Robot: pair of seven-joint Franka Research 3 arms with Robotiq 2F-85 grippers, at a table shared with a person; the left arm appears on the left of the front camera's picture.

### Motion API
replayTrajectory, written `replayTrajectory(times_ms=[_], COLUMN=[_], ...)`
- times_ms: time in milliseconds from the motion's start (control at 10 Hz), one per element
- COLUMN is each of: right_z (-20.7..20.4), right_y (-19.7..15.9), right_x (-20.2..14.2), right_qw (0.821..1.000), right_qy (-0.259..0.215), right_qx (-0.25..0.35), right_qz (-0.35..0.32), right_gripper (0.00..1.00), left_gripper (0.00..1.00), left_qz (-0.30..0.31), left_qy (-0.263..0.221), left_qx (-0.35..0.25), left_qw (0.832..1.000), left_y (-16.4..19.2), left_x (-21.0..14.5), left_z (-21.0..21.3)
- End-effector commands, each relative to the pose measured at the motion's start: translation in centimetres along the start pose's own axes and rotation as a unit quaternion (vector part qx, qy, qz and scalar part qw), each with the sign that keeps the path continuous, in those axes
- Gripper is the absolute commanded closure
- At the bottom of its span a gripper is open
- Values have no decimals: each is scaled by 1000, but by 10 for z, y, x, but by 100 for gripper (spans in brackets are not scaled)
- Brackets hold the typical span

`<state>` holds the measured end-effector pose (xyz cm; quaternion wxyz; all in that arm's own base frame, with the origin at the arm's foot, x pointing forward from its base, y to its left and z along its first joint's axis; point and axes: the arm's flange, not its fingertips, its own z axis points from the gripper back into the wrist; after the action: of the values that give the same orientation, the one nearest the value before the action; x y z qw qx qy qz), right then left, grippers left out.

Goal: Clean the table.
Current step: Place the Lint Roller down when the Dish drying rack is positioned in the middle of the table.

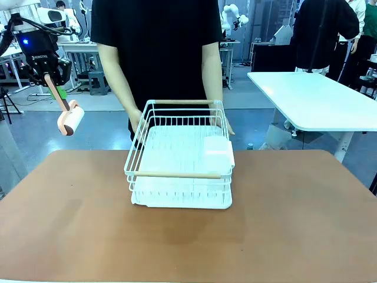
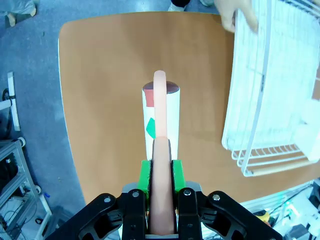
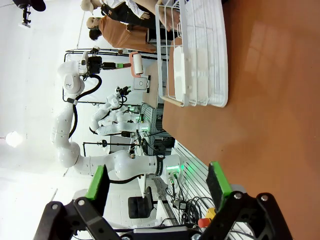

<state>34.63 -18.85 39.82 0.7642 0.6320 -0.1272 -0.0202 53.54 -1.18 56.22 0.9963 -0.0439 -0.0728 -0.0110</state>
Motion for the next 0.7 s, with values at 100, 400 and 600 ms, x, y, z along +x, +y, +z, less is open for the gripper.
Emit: replayTrajectory(times_ms=[100, 400, 600], right_z=[-1, -1, -1], right_y=[2, 2, 2], right_x=[-1, -1, -1], right_qw=[1000, 1000, 1000], right_qy=[-2, -2, -2], right_qx=[7, 7, 7], right_qz=[7, 7, 7], right_gripper=[0, 0, 0], left_gripper=[79, 79, 79], left_qz=[-2, -2, -2], left_qy=[-2, -2, -2], left_qx=[8, 8, 8], left_qw=[1000, 1000, 1000], left_y=[3, 3, 3], left_x=[-2, -2, -2], left_z=[5, 5, 5])
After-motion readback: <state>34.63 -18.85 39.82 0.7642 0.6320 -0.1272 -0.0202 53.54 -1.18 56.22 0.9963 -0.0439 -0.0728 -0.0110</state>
